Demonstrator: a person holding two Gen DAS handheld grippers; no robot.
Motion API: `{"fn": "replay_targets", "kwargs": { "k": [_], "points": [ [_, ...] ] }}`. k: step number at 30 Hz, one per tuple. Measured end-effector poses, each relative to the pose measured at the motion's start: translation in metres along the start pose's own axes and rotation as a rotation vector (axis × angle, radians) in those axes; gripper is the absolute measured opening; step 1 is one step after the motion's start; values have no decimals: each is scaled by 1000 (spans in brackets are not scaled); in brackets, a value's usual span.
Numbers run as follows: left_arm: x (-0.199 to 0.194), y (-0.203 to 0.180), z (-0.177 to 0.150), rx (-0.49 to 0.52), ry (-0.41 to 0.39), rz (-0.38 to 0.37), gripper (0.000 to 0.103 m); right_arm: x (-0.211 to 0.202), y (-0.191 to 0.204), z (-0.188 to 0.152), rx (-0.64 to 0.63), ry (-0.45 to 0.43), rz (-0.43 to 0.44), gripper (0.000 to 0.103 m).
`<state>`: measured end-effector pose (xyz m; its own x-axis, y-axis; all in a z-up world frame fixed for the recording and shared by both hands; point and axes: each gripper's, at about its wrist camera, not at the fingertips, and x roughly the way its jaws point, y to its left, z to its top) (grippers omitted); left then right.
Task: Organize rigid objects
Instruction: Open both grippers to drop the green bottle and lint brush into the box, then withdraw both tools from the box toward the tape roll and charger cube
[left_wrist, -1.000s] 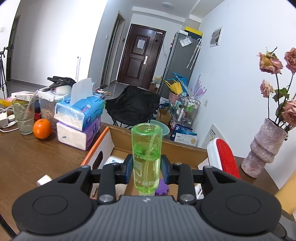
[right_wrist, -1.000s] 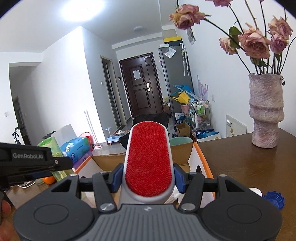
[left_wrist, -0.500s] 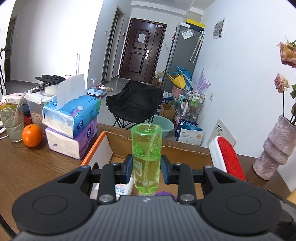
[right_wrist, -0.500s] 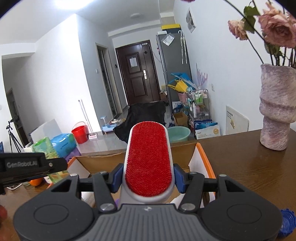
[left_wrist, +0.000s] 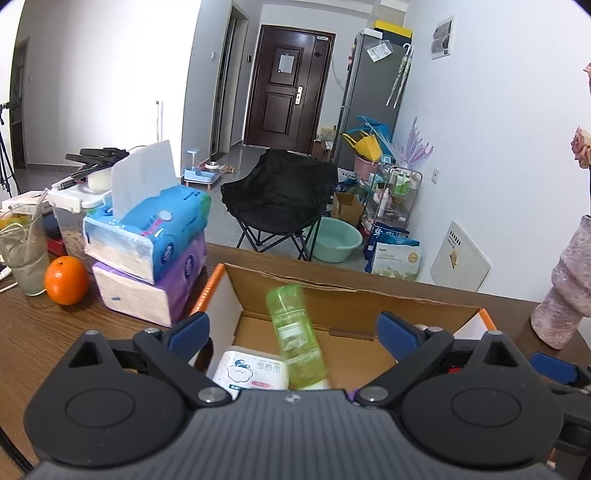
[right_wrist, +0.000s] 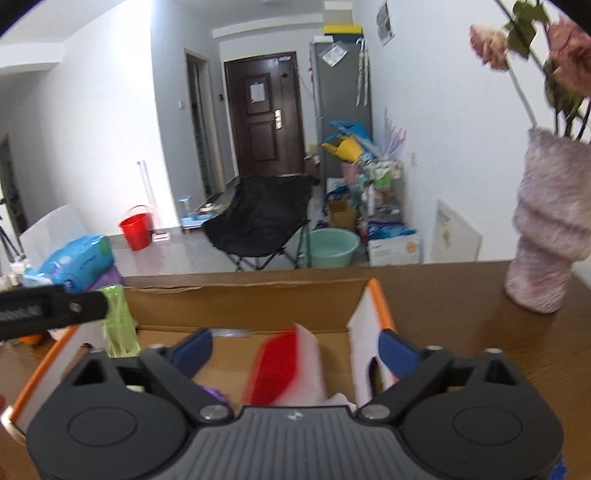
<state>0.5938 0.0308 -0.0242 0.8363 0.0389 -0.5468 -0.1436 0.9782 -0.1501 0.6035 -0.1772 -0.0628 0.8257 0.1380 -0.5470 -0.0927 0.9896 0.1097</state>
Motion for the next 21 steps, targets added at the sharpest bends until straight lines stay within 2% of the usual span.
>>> {"fn": "replay_targets", "kwargs": {
  "k": [3,14,21],
  "points": [
    [2,5,1,-6,22,3,103,-1,-4,3,0,2,2,103],
    [0,7,-1,14,32,28,103,-4,-11,2,-10,-7,-8,103],
    [-15,10,-7,19,13,45,103,-18,-14,-1,-13,-29,-1,103]
  ]
}}
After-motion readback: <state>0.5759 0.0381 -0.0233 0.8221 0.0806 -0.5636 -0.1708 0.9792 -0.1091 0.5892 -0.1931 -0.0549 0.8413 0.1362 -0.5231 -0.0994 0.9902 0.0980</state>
